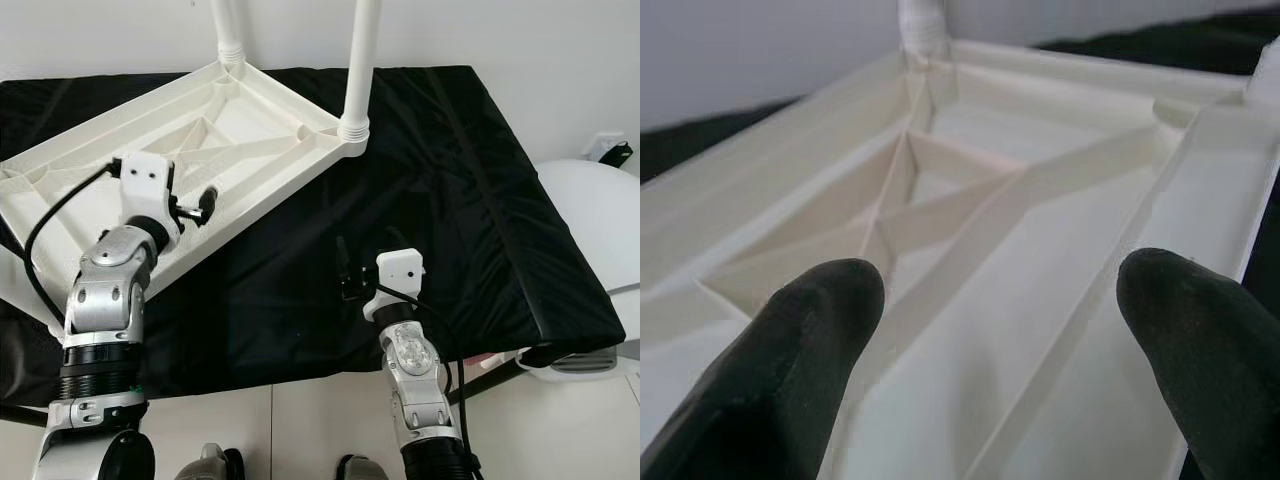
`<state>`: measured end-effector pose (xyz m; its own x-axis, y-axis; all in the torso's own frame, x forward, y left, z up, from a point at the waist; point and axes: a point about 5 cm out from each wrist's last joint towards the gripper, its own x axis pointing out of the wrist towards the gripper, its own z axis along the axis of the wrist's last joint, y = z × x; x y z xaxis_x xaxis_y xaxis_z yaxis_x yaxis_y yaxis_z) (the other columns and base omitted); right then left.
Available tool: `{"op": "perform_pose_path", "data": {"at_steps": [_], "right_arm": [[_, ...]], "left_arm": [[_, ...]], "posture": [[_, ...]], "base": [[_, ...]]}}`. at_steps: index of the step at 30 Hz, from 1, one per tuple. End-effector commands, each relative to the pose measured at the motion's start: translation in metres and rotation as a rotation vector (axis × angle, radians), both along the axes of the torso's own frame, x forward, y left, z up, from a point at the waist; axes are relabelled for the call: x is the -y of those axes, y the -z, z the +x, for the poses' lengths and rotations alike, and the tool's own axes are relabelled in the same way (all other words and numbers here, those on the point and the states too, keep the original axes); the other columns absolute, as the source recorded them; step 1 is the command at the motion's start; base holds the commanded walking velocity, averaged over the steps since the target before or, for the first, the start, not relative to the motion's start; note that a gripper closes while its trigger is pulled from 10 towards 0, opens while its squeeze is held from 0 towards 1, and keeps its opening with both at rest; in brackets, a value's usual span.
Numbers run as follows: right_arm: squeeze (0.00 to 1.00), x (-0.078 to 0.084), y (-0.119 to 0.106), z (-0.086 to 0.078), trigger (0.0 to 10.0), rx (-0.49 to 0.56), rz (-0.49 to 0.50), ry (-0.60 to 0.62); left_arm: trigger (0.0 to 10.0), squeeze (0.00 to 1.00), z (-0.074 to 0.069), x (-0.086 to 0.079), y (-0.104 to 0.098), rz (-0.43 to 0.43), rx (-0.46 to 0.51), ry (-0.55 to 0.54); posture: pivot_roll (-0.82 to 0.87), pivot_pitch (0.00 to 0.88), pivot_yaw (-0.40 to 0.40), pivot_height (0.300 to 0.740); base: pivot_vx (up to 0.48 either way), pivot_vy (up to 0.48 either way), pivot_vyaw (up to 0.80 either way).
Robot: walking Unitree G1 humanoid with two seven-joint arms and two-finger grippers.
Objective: Building children table
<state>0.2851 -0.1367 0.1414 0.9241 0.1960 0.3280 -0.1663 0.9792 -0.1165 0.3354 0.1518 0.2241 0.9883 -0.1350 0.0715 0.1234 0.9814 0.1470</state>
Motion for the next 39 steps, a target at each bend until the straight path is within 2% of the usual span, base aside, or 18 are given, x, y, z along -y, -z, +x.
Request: {"op": "perform_pose_path", "data": {"at_steps": [1,5,9,10,11,12,13,14,15,18,22,26,28,29,31,33,36,39], "right_arm": [[0.00,-0.001,0.005,0.000,10.0,-0.018,0.000,-0.002],[0.00,-0.002,0.003,0.002,10.0,-0.009,0.000,-0.009],[0.00,-0.002,0.001,0.003,10.0,-0.004,-0.001,-0.011],[0.00,-0.003,-0.001,0.004,10.0,0.002,-0.001,-0.016],[0.00,-0.003,-0.001,0.004,10.0,0.002,-0.001,-0.016],[0.00,-0.003,-0.003,0.005,10.0,0.007,-0.003,-0.022],[0.00,-0.003,-0.003,0.005,10.0,0.007,-0.003,-0.022],[0.00,-0.004,-0.004,0.007,10.0,0.010,-0.005,-0.027],[0.00,-0.004,-0.004,0.007,10.0,0.010,-0.005,-0.027],[0.00,-0.004,-0.006,0.011,10.0,0.014,-0.012,-0.044],[0.00,-0.005,-0.008,0.013,10.0,0.018,-0.017,-0.054],[0.00,-0.006,-0.009,0.015,10.0,0.020,-0.019,-0.062],[0.00,-0.007,-0.008,0.016,10.0,0.016,-0.024,-0.074],[0.00,-0.007,-0.008,0.016,10.0,0.016,-0.024,-0.074],[0.00,-0.008,-0.008,0.016,10.0,0.016,-0.025,-0.080],[0.00,-0.009,-0.008,0.016,10.0,0.018,-0.028,-0.088],[0.00,-0.009,-0.008,0.016,10.0,0.018,-0.030,-0.090],[0.00,-0.007,-0.007,0.015,10.0,0.020,-0.030,-0.087]], "left_arm": [[10.0,0.00,-0.011,0.011,-0.018,0.018,0.108,0.169],[10.0,0.00,-0.022,0.017,-0.028,0.024,0.188,0.199],[10.0,0.00,-0.025,0.020,-0.029,0.021,0.205,0.187],[10.0,0.00,-0.031,0.026,-0.029,0.021,0.226,0.192],[10.0,0.00,-0.031,0.026,-0.029,0.021,0.226,0.192],[10.0,0.00,-0.040,0.031,-0.029,0.053,0.280,0.193],[10.0,0.00,-0.040,0.031,-0.029,0.053,0.280,0.193],[10.0,0.00,-0.048,0.035,-0.030,0.063,0.323,0.206],[10.0,0.00,-0.048,0.035,-0.030,0.063,0.323,0.206],[10.0,0.00,-0.064,0.031,-0.032,0.065,0.407,0.198],[10.0,0.00,-0.069,0.025,-0.030,0.048,0.415,0.172],[10.0,0.00,-0.075,0.020,-0.024,0.040,0.405,0.143],[10.0,0.00,-0.079,0.018,-0.012,0.063,0.353,0.140],[10.0,0.00,-0.079,0.018,-0.012,0.063,0.353,0.140],[10.0,0.00,-0.079,0.018,-0.004,0.092,0.312,0.150],[10.0,0.00,-0.079,0.018,0.009,0.157,0.231,0.171],[10.0,0.00,-0.080,0.017,0.018,0.208,0.185,0.180],[10.0,0.00,-0.082,0.018,0.031,0.255,0.097,0.229]], "posture": [[0.07,0.140,0.038,0.740],[0.07,0.142,0.037,0.740],[0.07,0.145,0.036,0.740],[0.08,0.147,0.030,0.740],[0.08,0.147,0.030,0.740],[0.09,0.151,0.022,0.740],[0.09,0.151,0.022,0.740],[0.09,0.152,0.018,0.740],[0.09,0.152,0.018,0.740],[0.11,0.156,0.006,0.740],[0.11,0.157,0.001,0.740],[0.12,0.156,-0.012,0.740],[0.13,0.158,-0.018,0.740],[0.13,0.158,-0.018,0.740],[0.13,0.158,-0.018,0.740],[0.13,0.160,-0.018,0.740],[0.13,0.160,-0.016,0.740],[0.12,0.159,-0.010,0.740]], "base": [[0.000,0.000,0.00],[0.000,0.000,0.00],[0.000,0.000,0.00],[0.000,0.000,0.00],[0.000,0.000,0.00],[0.000,0.000,0.00],[0.000,0.000,0.00],[0.000,0.000,0.00],[0.000,0.000,0.00],[0.000,0.000,0.00],[0.000,0.000,0.00],[0.000,0.000,0.00],[0.000,0.000,0.00],[0.000,0.000,0.00],[0.000,0.000,0.00],[0.000,0.000,0.00],[0.000,0.000,0.00],[0.000,0.000,0.00]]}}
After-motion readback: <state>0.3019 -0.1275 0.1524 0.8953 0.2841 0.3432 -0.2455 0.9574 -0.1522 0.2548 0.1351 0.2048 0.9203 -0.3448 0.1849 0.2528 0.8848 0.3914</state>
